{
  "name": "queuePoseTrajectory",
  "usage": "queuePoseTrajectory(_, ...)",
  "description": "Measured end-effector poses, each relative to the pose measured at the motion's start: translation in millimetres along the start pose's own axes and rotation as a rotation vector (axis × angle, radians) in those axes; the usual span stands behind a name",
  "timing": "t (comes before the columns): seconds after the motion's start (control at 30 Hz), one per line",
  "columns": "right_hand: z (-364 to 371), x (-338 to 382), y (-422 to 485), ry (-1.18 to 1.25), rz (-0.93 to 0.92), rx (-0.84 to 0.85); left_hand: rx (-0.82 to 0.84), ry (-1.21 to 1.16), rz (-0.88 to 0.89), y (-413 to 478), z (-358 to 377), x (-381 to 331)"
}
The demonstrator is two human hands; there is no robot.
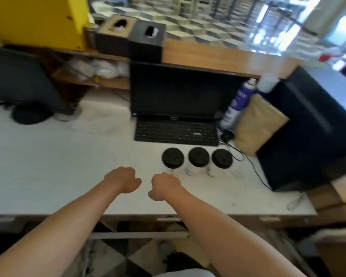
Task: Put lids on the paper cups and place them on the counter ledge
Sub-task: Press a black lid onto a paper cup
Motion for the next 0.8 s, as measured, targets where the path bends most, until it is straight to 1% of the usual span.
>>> queuePoseTrajectory(0.17,-4.9,-53.4,-11.1,0.114,0.113,-0.075,0.030,0.036,0.145,14.1,14.6,-51.2)
queuePoseTrajectory(0.27,-12.0,-75.9,-18.1,0.170,0.134,-0.117,0.022,0.001,0.160,18.6,18.2,-72.2)
queuePoseTrajectory(0.33,-24.2,-83.1,-16.0,0.189,0.111,-0.164,0.021,-0.064,0.148,22.0,20.5,-79.5)
queuePoseTrajectory(0.4,-41.3,-82.5,-13.0,0.201,0.065,-0.225,0.003,-0.167,0.106,23.1,20.0,-82.8)
queuePoseTrajectory(0.53,-78.8,-70.4,2.3,0.243,-0.081,-0.355,-0.045,-0.448,-0.079,32.0,26.5,-78.2)
queuePoseTrajectory(0.6,-90.6,-64.4,16.1,0.244,-0.166,-0.392,-0.068,-0.542,-0.142,38.7,31.8,-76.6)
queuePoseTrajectory(0.7,-97.6,-60.0,38.5,0.192,-0.270,-0.356,-0.110,-0.649,-0.185,48.4,34.8,-79.3)
queuePoseTrajectory(0.8,-95.5,-62.6,54.8,0.139,-0.290,-0.244,-0.152,-0.780,-0.216,54.2,35.5,-85.6)
Point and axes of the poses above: each hand's wrist, its own y-axis towards the middle knuckle, its own z-axis out of the palm, x = y × z, the point moved 4 cm from there along y, towards the middle knuckle, and after that the axes turned 13 degrees about y, right-handed, at the moved point
